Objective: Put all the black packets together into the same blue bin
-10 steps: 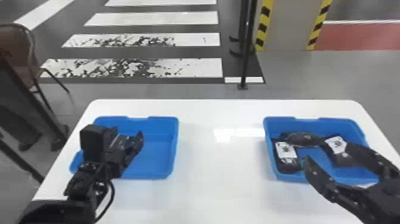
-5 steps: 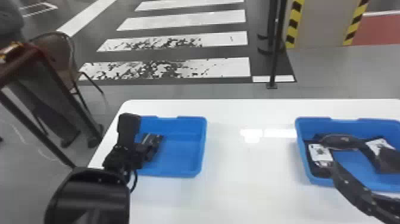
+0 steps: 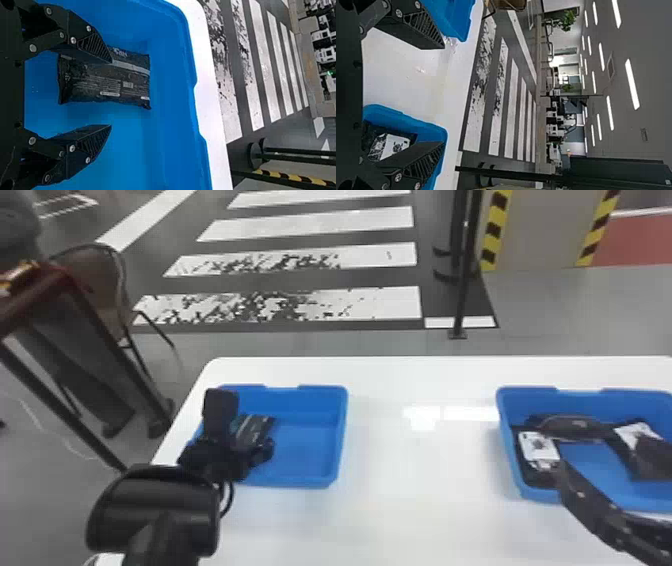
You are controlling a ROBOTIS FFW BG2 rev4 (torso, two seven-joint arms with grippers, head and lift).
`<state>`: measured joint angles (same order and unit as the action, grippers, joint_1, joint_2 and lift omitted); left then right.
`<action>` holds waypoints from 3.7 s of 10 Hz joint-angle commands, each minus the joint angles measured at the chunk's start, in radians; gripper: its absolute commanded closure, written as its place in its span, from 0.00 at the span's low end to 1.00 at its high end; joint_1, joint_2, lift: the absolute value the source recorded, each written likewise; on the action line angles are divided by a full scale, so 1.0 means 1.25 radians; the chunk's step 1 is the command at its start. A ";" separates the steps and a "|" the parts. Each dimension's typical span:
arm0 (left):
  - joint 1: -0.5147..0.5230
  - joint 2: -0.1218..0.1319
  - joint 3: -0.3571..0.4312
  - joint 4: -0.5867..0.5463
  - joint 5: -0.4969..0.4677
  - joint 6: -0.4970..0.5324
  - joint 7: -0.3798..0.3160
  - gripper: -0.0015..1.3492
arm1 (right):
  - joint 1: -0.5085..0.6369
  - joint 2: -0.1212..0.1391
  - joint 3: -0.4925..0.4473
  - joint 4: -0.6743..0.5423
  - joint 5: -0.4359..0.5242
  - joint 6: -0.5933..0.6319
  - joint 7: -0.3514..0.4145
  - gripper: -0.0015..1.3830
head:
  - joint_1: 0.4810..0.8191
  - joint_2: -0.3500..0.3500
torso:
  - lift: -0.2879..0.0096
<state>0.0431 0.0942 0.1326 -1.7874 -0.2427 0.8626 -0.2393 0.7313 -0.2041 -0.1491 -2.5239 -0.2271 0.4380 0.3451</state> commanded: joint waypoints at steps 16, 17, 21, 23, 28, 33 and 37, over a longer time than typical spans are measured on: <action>0.109 -0.036 0.084 -0.138 0.118 -0.237 0.006 0.90 | -0.008 0.000 0.001 0.037 -0.021 -0.052 0.017 0.12 | 0.63 0.80 | 0.60; 0.101 -0.035 0.085 -0.138 0.130 -0.213 0.006 0.89 | -0.010 0.000 0.003 0.039 -0.021 -0.052 0.017 0.12 | 0.63 0.79 | 0.60; 0.087 -0.023 0.089 -0.093 0.121 -0.142 -0.020 0.10 | -0.016 0.000 0.003 0.045 -0.021 -0.052 0.020 0.12 | 0.63 0.79 | 0.60; 0.066 -0.019 0.087 -0.054 0.121 -0.125 -0.027 0.12 | -0.018 0.000 0.006 0.049 -0.021 -0.052 0.021 0.12 | 0.63 0.79 | 0.60; 0.005 -0.002 0.068 0.033 0.137 -0.074 -0.052 0.12 | -0.024 0.000 0.008 0.055 -0.018 -0.052 0.025 0.12 | 0.63 0.78 | 0.60; -0.070 0.015 0.069 0.164 0.130 -0.097 -0.050 0.12 | -0.026 0.000 0.008 0.059 -0.019 -0.056 0.031 0.12 | 0.63 0.78 | 0.60; -0.090 0.018 0.030 0.170 0.065 -0.028 -0.025 0.90 | -0.027 0.000 0.008 0.063 -0.021 -0.062 0.034 0.12 | 0.63 0.80 | 0.60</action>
<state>-0.0688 0.1166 0.1766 -1.5747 -0.1475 0.8227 -0.2697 0.6970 -0.2040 -0.1396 -2.4461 -0.2529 0.3622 0.3877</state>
